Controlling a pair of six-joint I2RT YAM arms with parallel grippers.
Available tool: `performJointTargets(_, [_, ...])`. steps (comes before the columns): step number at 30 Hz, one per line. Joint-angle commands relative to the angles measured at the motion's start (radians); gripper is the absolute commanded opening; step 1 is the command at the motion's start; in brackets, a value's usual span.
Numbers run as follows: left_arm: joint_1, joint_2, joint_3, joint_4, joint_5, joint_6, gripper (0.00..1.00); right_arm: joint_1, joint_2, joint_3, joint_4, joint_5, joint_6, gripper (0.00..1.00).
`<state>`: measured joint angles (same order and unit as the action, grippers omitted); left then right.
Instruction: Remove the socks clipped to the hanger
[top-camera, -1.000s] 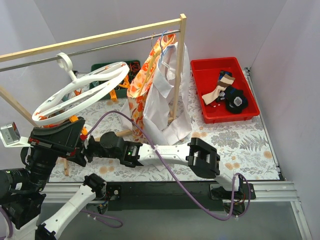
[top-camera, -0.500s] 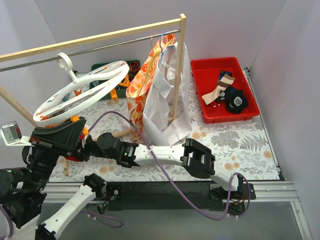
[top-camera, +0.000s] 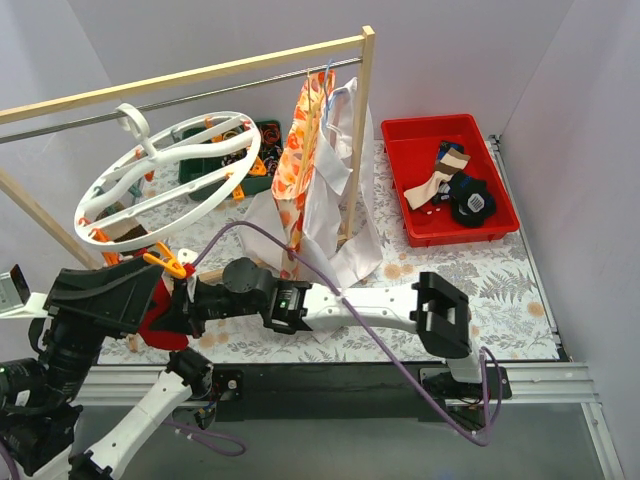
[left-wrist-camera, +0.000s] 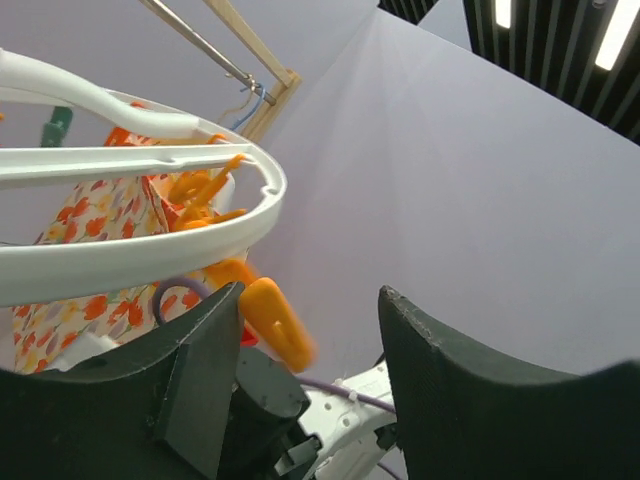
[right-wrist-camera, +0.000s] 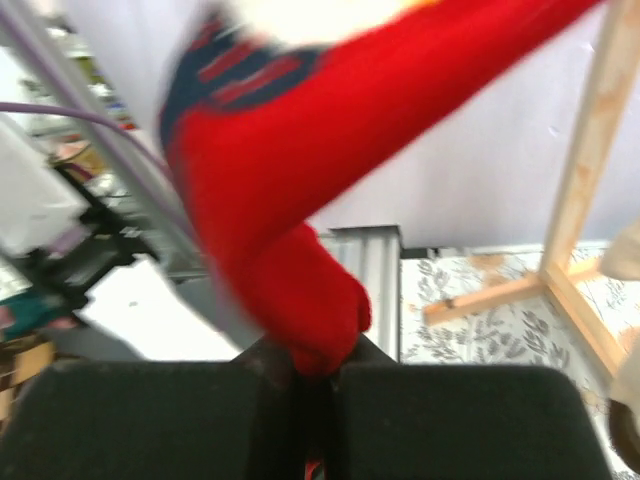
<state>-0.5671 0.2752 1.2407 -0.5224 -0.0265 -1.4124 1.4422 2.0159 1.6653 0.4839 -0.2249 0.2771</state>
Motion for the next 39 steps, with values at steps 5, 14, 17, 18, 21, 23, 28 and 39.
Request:
performJointTargets(5, [-0.002, -0.019, 0.149, -0.177, 0.076, 0.01, 0.43, 0.001, -0.23, -0.099, -0.114, -0.157, -0.026, 0.01])
performJointTargets(14, [-0.002, -0.054, 0.252, -0.421, -0.217, -0.134, 0.37, -0.052, -0.302, -0.216, -0.146, -0.39, 0.031, 0.01])
performJointTargets(17, [0.001, -0.068, 0.249, -0.441, -0.257, -0.167, 0.45, -0.055, -0.325, -0.249, -0.148, -0.416, 0.022, 0.01])
performJointTargets(18, [0.003, -0.071, 0.247, -0.453, -0.277, -0.184, 0.46, -0.055, -0.336, -0.254, -0.149, -0.424, 0.017, 0.01])
performJointTargets(21, [0.015, -0.067, 0.233, -0.519, -0.332, -0.21, 0.48, -0.063, -0.358, -0.266, -0.149, -0.451, 0.013, 0.01])
performJointTargets(23, [0.016, -0.07, 0.198, -0.533, -0.343, -0.214, 0.49, -0.069, -0.368, -0.265, -0.154, -0.468, 0.014, 0.01])
performJointTargets(28, [0.015, -0.119, 0.092, -0.476, -0.349, -0.238, 0.58, -0.086, -0.391, -0.266, -0.166, -0.533, 0.01, 0.01])
performJointTargets(39, [0.016, -0.114, -0.095, -0.243, -0.256, -0.26, 0.66, -0.144, -0.454, -0.308, -0.173, -0.697, 0.013, 0.01])
